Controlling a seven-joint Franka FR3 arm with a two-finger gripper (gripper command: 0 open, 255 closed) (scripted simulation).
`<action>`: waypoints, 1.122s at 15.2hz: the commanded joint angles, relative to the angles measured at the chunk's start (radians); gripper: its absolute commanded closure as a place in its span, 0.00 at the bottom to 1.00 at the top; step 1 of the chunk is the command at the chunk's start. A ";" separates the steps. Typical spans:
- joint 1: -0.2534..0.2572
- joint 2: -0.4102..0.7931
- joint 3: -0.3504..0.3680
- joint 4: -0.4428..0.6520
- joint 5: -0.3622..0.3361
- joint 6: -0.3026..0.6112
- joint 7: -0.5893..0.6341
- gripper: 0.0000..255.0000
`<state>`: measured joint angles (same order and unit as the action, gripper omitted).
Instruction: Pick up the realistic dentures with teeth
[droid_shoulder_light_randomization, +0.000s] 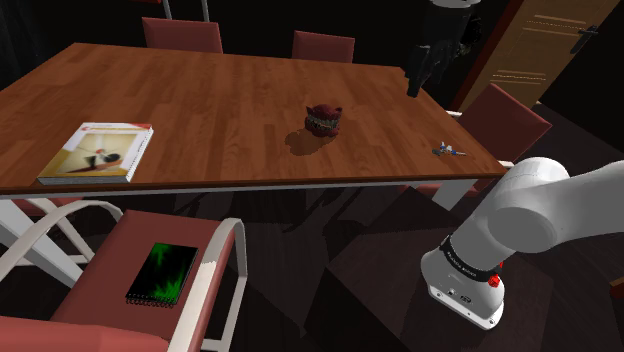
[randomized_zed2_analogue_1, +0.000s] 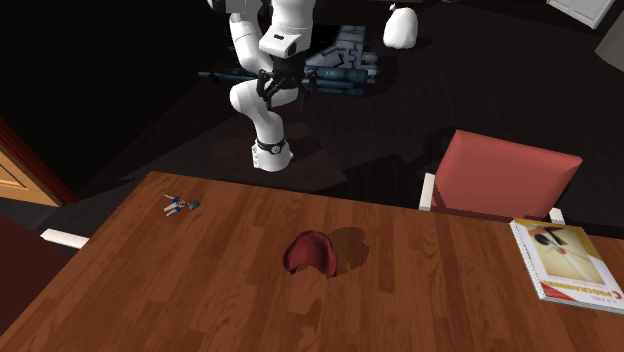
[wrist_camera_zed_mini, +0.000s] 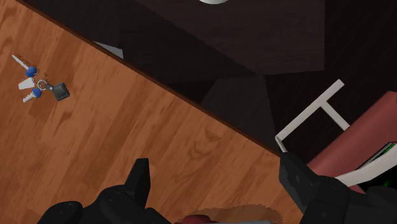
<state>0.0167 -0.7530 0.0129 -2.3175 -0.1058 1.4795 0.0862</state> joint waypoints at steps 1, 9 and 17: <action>0.000 0.000 0.000 0.000 0.000 0.000 0.000 0.00; 0.008 0.330 -0.087 0.148 0.007 0.129 -0.137 0.00; 0.012 0.679 -0.140 0.383 0.062 0.178 -0.281 0.00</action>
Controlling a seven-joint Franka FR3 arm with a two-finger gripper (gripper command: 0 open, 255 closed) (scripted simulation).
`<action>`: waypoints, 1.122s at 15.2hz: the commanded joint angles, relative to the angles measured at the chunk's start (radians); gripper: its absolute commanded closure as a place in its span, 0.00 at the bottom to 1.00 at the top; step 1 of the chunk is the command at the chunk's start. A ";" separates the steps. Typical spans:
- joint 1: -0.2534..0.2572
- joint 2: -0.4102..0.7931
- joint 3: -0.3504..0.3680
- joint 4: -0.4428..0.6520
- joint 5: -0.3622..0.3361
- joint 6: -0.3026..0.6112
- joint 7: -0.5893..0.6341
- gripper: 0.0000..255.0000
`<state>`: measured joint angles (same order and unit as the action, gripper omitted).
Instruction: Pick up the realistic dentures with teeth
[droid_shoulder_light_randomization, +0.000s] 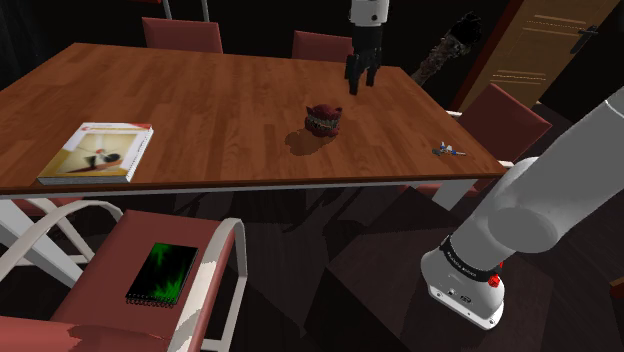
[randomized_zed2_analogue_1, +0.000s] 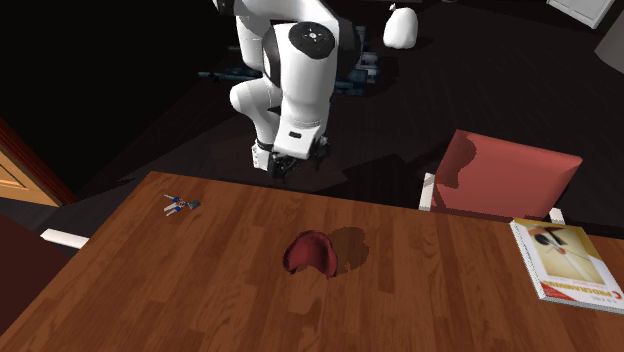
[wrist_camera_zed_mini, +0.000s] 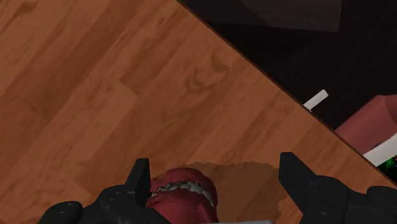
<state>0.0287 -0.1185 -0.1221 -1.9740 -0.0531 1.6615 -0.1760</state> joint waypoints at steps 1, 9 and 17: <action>-0.001 0.089 -0.008 0.075 0.018 -0.004 -0.037 0.00; -0.028 0.461 -0.007 0.428 0.093 -0.060 -0.162 0.00; -0.060 0.789 0.020 0.814 0.135 -0.175 -0.224 0.00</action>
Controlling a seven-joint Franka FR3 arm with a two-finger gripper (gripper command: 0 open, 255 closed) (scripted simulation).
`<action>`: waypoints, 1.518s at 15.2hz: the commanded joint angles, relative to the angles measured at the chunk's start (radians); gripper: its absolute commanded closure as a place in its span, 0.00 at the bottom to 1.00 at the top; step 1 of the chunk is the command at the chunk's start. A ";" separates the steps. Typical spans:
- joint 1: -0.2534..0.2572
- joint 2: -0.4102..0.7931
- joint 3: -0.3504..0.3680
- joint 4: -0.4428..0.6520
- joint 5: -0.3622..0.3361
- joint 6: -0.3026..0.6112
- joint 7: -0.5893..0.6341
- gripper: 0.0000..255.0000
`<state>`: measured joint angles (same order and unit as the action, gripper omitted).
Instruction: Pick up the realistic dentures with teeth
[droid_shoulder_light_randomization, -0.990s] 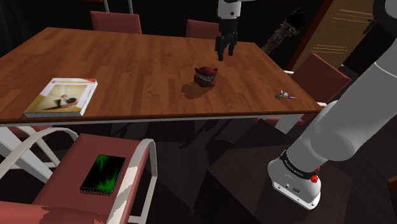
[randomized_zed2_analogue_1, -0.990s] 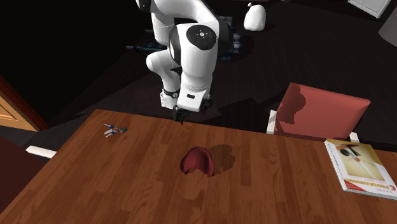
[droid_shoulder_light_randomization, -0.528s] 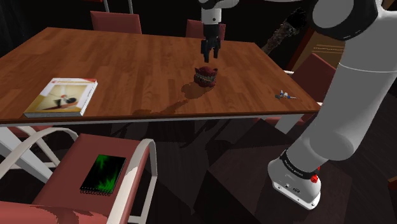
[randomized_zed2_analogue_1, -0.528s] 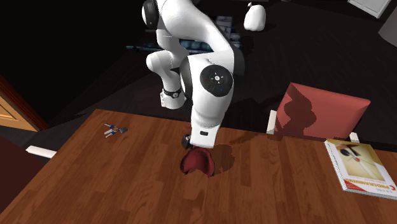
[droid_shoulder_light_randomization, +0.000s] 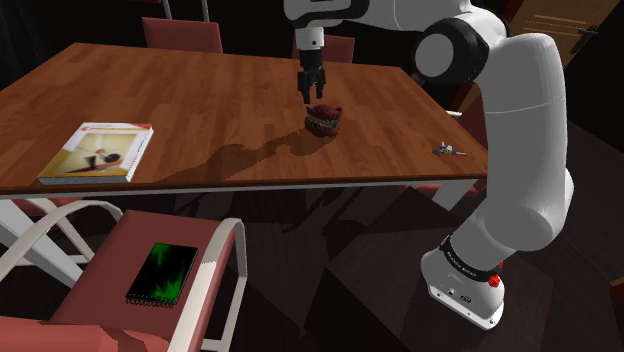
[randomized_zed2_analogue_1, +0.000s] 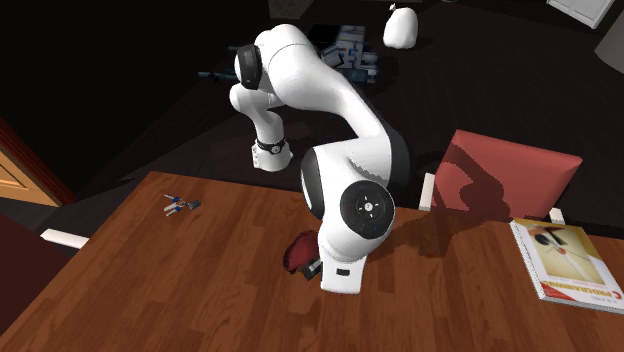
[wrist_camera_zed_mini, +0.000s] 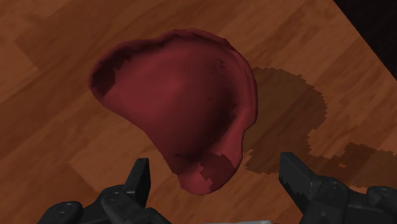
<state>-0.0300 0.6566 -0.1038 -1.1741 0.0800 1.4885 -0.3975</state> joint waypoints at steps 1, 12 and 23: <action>-0.001 0.015 0.001 0.003 0.002 0.011 -0.003 0.00; 0.001 0.028 0.002 -0.052 0.003 0.078 -0.006 1.00; -0.001 0.016 0.002 -0.003 0.002 0.018 -0.004 1.00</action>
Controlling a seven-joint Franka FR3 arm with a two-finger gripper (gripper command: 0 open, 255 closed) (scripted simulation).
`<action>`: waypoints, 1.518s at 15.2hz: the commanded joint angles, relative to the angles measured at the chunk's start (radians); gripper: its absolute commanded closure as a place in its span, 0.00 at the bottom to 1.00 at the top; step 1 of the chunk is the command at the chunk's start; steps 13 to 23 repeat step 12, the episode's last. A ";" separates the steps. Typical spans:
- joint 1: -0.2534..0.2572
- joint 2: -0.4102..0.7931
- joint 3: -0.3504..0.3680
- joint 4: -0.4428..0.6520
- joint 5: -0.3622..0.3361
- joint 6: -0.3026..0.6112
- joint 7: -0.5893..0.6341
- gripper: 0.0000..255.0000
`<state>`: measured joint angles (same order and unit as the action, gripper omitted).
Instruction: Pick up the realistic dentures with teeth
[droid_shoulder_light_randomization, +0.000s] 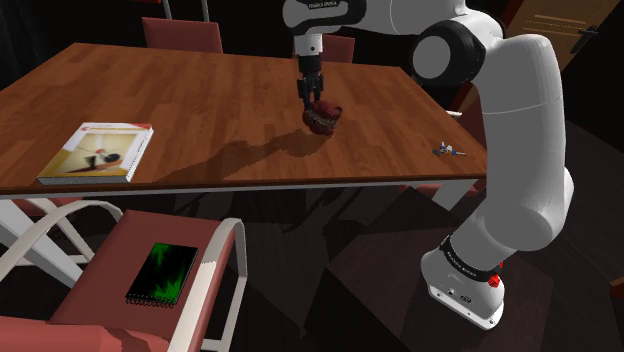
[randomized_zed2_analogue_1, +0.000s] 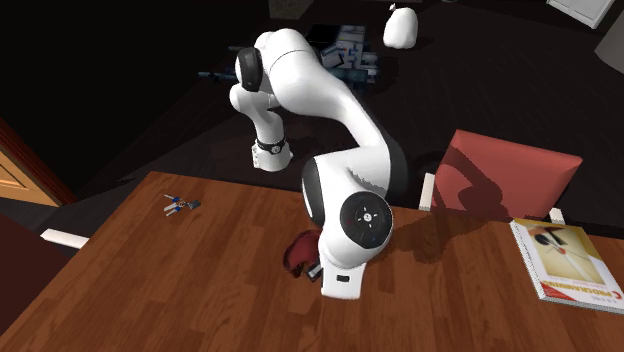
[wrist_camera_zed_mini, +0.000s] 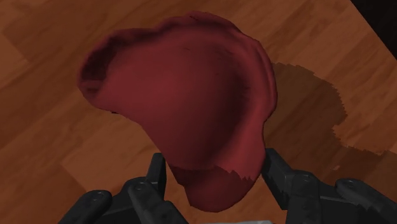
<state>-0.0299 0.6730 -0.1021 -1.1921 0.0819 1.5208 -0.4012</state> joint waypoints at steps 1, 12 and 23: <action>-0.001 -0.002 0.000 0.026 0.000 -0.027 0.001 1.00; -0.007 0.000 0.000 0.153 -0.001 -0.152 0.005 1.00; -0.007 0.000 0.000 0.153 -0.001 -0.152 0.005 1.00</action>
